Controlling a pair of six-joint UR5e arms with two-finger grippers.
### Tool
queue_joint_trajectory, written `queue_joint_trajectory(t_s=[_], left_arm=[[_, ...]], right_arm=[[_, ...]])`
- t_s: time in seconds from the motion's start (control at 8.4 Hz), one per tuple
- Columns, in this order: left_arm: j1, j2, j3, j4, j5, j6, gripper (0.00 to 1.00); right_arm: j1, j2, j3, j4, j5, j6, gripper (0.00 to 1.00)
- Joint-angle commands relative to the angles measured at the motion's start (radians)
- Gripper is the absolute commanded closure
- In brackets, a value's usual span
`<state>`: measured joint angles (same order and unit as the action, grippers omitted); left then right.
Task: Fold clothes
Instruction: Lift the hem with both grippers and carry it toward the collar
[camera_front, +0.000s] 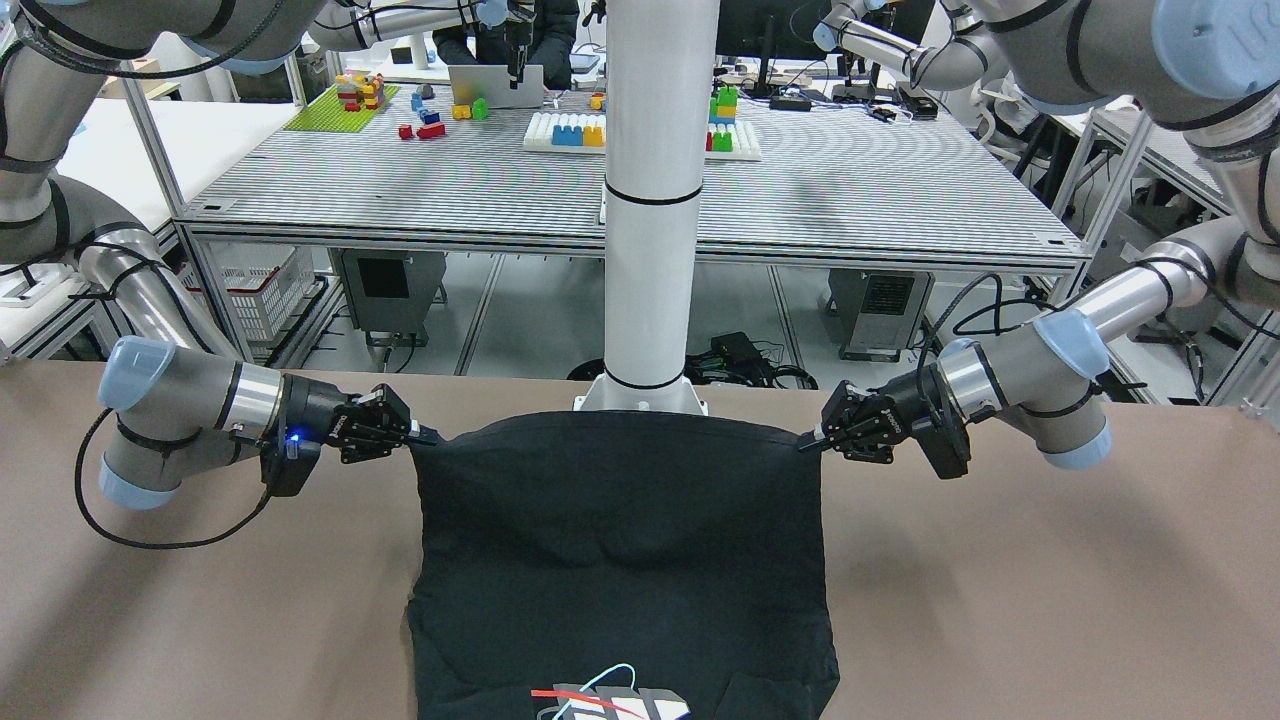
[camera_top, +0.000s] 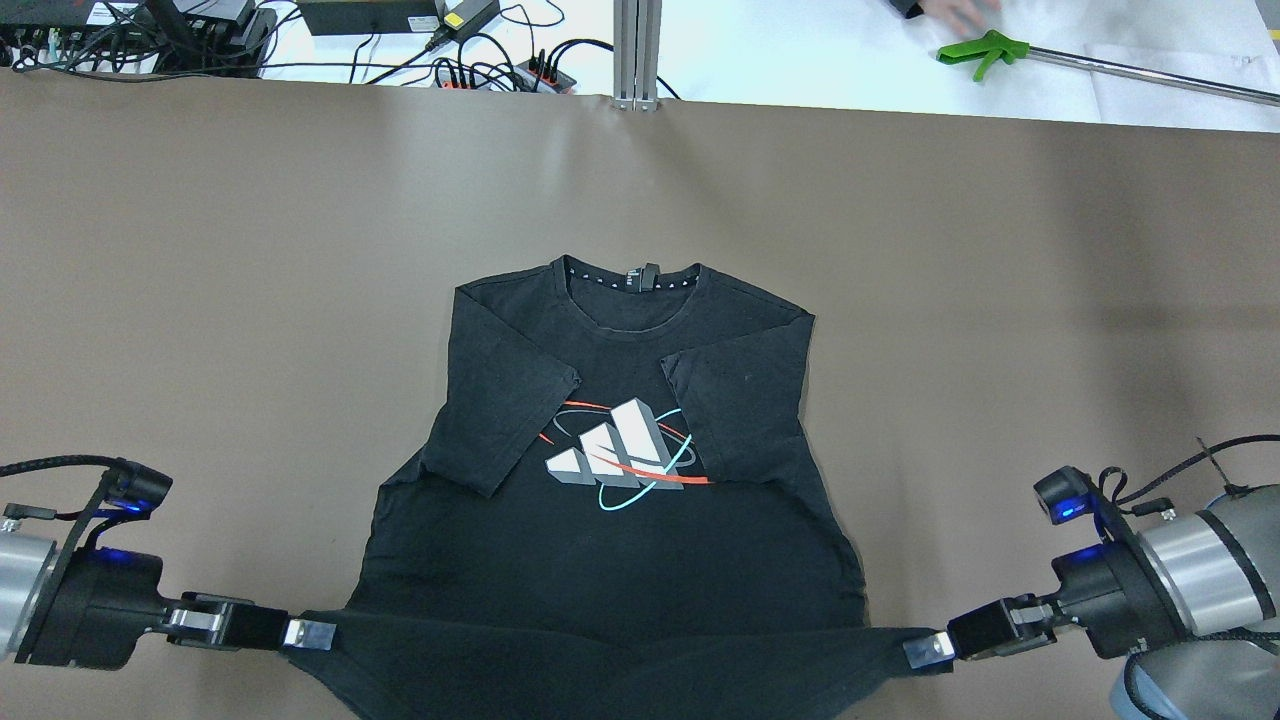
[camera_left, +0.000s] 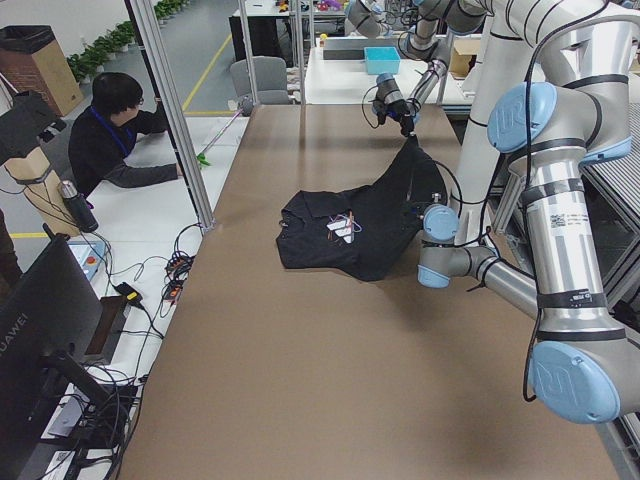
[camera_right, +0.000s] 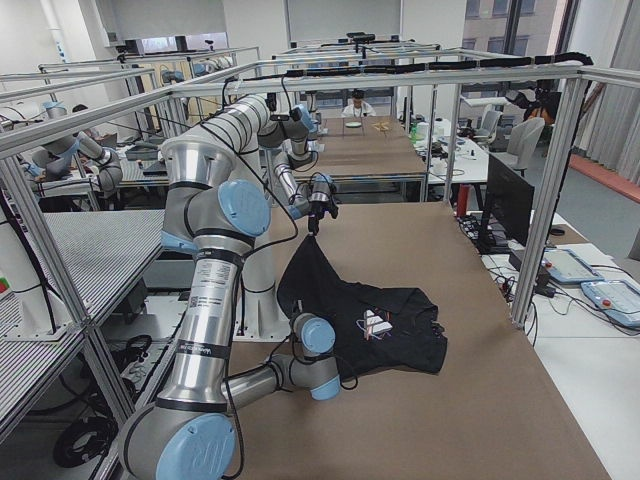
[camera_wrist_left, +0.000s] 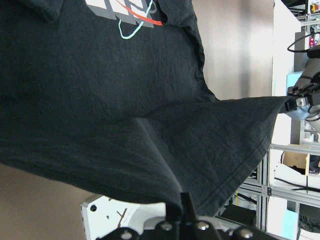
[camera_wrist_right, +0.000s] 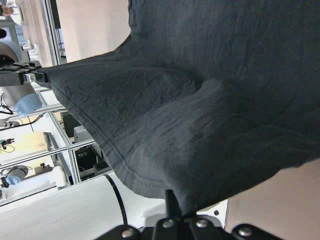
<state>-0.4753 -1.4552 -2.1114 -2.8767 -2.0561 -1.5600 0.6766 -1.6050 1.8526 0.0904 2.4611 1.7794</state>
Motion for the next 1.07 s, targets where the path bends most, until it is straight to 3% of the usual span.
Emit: queue_joint_trajectory(t_s=[0.0, 0.48, 0.95], left_arm=[[-0.092, -0.074, 0.01, 0.135, 0.011, 0.0, 1.0], [-0.293, -0.212, 0.03, 0.336, -0.059, 0.0, 1.0], [-0.348, -0.388, 0.271, 0.349, -0.018, 0.011, 1.0]], right_arm=[[0.115, 0.048, -0.064, -0.044, -0.005, -0.101, 1.0], [0.224, 0.161, -0.124, -0.274, -0.043, -0.233, 1.0], [0.248, 0.241, -0.137, -0.449, -0.2, -0.318, 1.0]])
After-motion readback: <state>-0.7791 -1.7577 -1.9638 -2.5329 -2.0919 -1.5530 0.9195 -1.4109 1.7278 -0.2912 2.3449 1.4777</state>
